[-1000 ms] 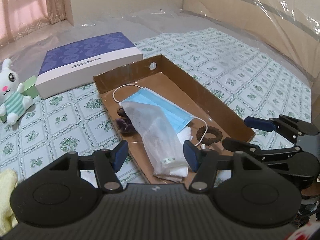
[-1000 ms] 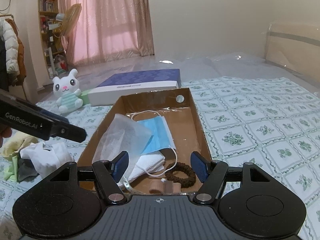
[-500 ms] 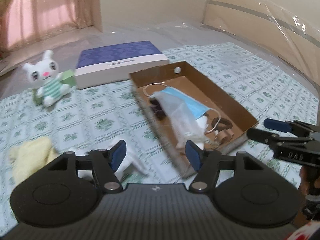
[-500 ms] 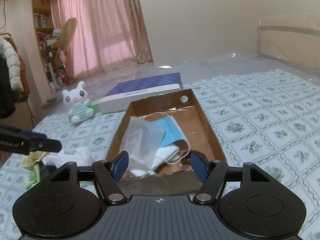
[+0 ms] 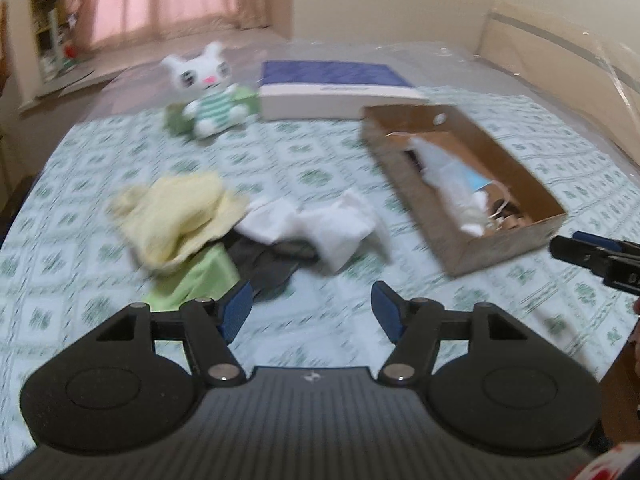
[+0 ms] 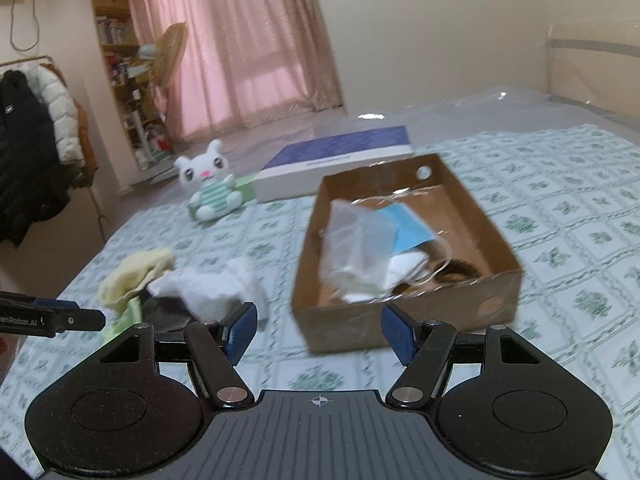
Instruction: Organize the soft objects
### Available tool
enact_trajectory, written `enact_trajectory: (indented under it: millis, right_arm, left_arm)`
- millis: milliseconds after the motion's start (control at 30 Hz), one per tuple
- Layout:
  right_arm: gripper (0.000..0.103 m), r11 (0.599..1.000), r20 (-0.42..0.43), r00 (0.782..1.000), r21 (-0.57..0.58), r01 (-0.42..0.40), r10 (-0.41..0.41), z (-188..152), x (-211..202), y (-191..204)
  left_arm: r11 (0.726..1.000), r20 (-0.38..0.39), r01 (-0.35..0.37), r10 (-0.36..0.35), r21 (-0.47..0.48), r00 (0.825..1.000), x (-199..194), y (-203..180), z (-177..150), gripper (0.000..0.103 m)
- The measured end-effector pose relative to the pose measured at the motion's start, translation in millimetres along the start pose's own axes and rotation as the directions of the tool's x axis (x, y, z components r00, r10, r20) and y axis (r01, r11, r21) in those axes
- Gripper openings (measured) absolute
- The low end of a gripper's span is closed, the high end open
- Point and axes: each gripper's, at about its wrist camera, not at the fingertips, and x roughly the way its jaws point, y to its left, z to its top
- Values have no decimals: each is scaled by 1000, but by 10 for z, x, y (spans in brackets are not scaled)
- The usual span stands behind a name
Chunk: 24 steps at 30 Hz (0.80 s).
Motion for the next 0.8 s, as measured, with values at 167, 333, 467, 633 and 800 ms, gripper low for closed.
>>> enact_trajectory:
  millis: [167,333,467,633,800]
  right_arm:
    - [69,998,-46,998,-30,-48,47,-118,85,223]
    - [69,993,-96,992,-72,-91,84,-240,206,463]
    - [69,987,-121,988,-118,-113,99,-318,311,633]
    - [69,971,-127,987,-205,-124,99,-338,467,843]
    - [68,949,-106,989,-285,-132,106,-300,655,1008]
  left_arm:
    - [997,-36,-59,57,-47,998,-71,272,-257,64]
    - [988,-66,-103,97,-111,993,-127,540,-470,64]
    - [980,-72,-124,114,-157,991,-180,698,-585,64]
    - [971,-59,-144,135,-189,989,-220,832,-624,64]
    - [968,-50,-149,142,-204,989,-177,933,-597,64]
